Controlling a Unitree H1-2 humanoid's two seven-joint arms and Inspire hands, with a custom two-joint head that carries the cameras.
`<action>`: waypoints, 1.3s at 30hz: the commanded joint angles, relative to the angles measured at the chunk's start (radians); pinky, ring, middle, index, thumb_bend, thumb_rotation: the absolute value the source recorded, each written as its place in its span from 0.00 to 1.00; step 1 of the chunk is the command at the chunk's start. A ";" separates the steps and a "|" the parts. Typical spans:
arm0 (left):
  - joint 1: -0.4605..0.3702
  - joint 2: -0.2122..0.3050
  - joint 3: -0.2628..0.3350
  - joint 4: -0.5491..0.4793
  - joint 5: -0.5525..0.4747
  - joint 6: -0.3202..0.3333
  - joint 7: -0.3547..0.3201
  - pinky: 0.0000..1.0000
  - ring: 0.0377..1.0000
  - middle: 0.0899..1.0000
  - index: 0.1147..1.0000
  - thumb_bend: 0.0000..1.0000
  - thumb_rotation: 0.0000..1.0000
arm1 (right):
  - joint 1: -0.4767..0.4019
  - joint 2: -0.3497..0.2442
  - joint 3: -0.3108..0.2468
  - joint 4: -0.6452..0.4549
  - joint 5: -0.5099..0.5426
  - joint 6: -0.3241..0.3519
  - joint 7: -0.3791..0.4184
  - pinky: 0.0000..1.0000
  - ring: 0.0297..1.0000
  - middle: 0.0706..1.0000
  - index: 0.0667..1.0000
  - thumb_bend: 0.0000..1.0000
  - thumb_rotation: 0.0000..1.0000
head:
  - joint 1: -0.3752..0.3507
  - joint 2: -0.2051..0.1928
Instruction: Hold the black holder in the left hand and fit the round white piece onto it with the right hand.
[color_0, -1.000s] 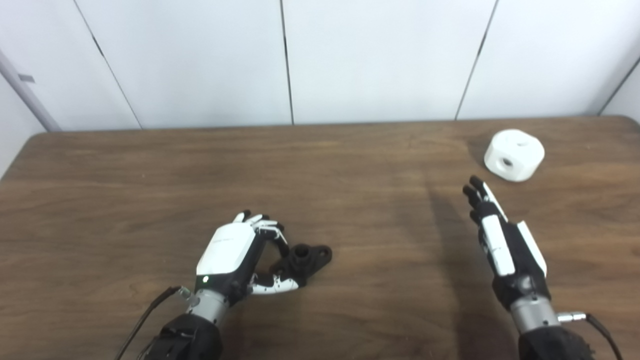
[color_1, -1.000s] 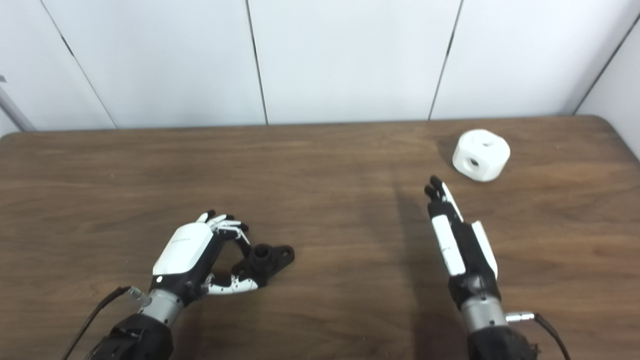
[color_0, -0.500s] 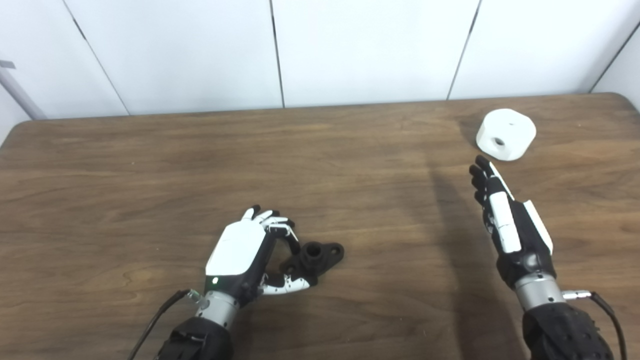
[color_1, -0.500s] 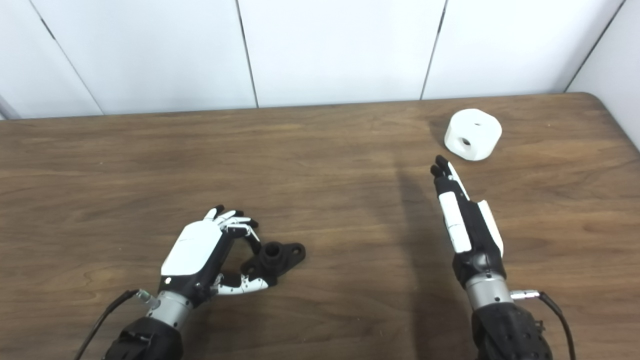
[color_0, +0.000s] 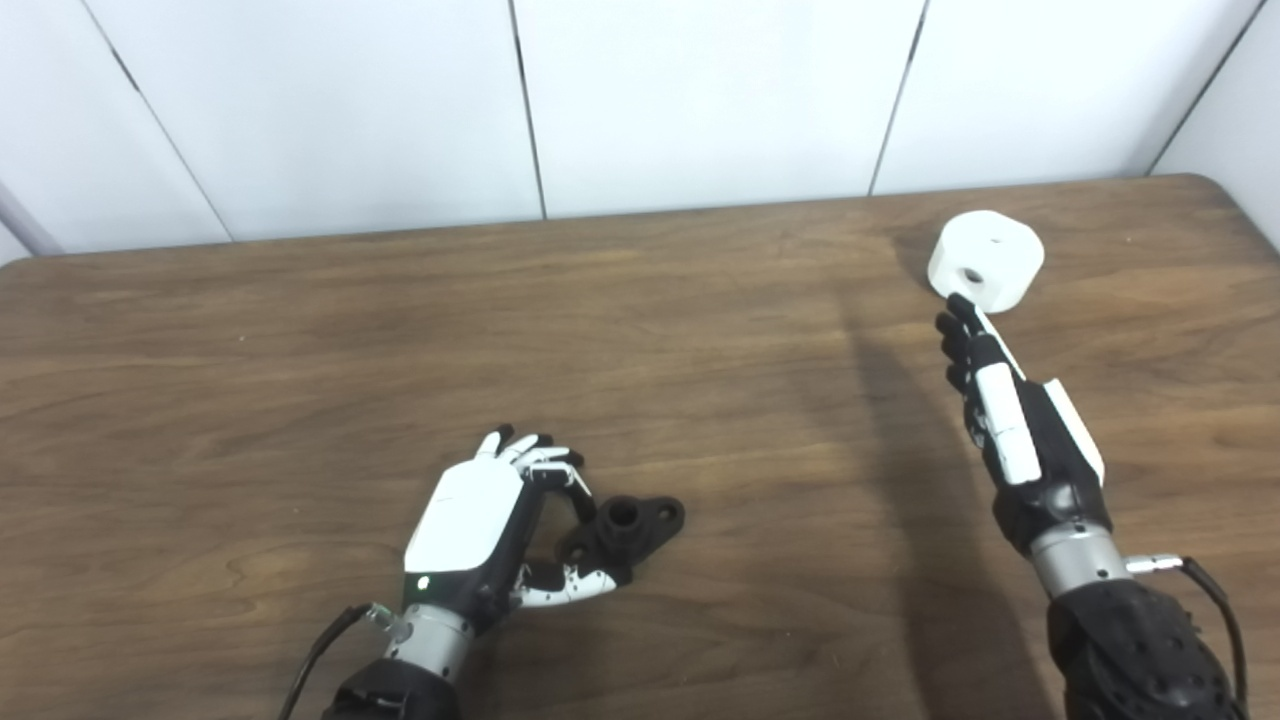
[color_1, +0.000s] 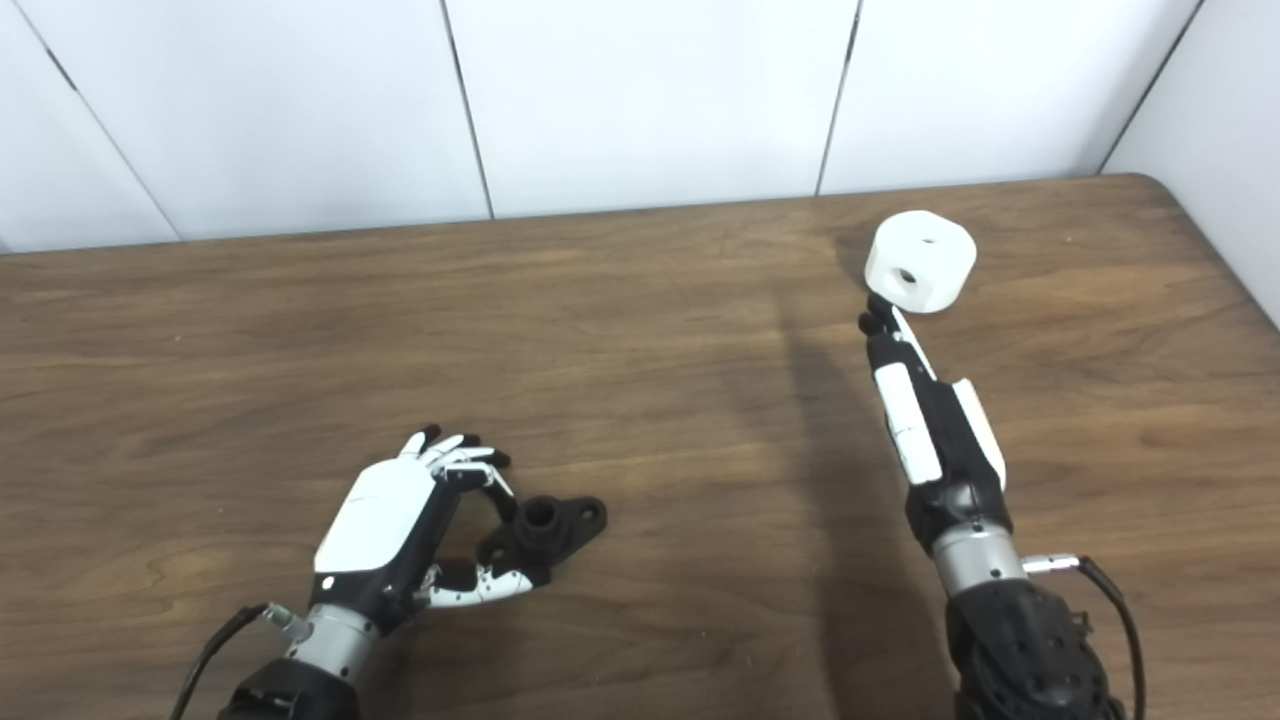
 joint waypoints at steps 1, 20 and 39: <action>0.002 0.004 0.005 -0.002 -0.007 -0.032 0.009 1.00 0.89 0.76 0.42 0.52 0.05 | -0.033 -0.002 -0.009 -0.035 -0.015 -0.006 -0.016 1.00 0.98 0.95 0.95 0.65 1.00 | -0.041 -0.005; 0.008 0.033 0.084 0.060 -0.038 -0.136 0.049 0.95 0.83 0.72 0.42 0.52 0.04 | -0.193 -0.019 -0.015 0.008 -0.288 0.003 -0.055 0.95 0.96 0.95 0.91 0.58 0.82 | -0.271 -0.125; 0.026 0.012 0.085 0.076 -0.009 -0.137 0.047 0.93 0.82 0.72 0.42 0.52 0.04 | -0.397 -0.166 -0.068 0.208 -0.566 0.003 0.032 0.91 0.98 0.97 0.79 0.85 0.42 | -0.228 -0.195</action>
